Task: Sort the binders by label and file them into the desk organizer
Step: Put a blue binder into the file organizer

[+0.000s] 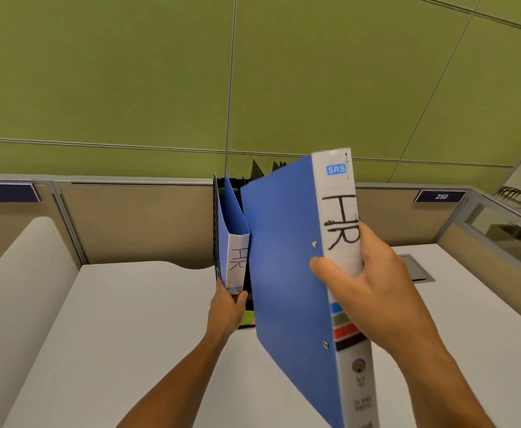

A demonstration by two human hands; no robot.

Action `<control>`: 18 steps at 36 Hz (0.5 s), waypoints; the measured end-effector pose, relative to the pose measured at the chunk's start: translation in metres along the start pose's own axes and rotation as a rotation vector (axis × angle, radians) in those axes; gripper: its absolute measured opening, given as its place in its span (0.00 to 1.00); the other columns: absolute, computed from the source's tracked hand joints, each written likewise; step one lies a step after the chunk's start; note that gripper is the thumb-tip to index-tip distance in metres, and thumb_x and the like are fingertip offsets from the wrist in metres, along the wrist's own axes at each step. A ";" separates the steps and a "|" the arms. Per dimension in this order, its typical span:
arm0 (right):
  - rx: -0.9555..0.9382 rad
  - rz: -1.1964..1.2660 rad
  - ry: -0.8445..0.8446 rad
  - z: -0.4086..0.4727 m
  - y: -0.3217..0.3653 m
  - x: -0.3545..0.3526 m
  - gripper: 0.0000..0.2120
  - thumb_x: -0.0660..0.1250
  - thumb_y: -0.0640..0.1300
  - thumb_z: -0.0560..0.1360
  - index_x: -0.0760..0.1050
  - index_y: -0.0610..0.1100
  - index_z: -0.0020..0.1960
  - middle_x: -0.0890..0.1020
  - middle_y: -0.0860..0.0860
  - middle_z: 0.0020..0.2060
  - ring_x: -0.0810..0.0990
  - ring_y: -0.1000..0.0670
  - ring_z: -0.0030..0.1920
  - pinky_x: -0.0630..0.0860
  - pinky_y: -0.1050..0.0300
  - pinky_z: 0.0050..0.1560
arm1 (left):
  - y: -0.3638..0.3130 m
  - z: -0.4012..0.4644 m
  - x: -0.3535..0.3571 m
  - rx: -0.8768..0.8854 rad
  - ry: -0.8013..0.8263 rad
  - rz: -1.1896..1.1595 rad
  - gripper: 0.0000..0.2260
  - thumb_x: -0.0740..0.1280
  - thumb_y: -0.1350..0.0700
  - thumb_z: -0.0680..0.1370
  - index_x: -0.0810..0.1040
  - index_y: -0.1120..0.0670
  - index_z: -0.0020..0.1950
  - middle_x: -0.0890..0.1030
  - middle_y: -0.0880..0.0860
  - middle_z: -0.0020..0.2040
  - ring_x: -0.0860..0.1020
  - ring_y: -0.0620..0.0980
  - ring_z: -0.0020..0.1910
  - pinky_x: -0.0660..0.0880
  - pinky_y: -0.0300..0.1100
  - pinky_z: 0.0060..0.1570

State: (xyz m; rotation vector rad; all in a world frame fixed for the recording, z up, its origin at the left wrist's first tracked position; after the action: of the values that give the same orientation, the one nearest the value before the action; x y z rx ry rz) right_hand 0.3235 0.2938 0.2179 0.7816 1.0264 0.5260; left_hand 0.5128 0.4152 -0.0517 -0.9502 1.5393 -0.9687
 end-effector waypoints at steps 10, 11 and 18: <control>-0.135 0.055 -0.073 0.063 -0.001 0.061 0.16 0.67 0.50 0.73 0.72 0.57 0.60 0.80 0.67 0.46 0.79 0.65 0.47 0.74 0.72 0.34 | -0.001 0.000 -0.006 0.012 0.029 0.012 0.29 0.68 0.55 0.81 0.58 0.54 0.78 0.71 0.56 0.74 0.73 0.59 0.69 0.74 0.55 0.65; -0.144 0.065 -0.077 0.069 -0.002 0.065 0.15 0.67 0.50 0.74 0.72 0.57 0.60 0.79 0.68 0.46 0.79 0.65 0.47 0.74 0.73 0.34 | 0.000 0.000 -0.007 0.007 0.034 0.013 0.28 0.67 0.56 0.81 0.58 0.54 0.78 0.71 0.55 0.74 0.73 0.59 0.69 0.74 0.55 0.65; -0.114 0.189 -0.101 0.101 -0.024 0.098 0.18 0.68 0.51 0.73 0.67 0.67 0.59 0.78 0.73 0.50 0.80 0.65 0.51 0.79 0.66 0.42 | 0.006 0.000 -0.007 0.000 0.023 0.012 0.26 0.66 0.57 0.82 0.59 0.53 0.78 0.73 0.54 0.72 0.75 0.57 0.67 0.75 0.53 0.64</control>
State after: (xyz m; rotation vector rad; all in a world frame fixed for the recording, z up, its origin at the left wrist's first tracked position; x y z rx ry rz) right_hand 0.4583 0.3165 0.1750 0.7992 0.8268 0.6942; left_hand 0.5132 0.4237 -0.0552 -0.9320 1.5633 -0.9742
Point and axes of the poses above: each hand's wrist, its own z-axis towards the middle knuckle, its own x-axis out of the palm, y = z × x, the point moved 1 cm from there along z, towards the middle knuckle
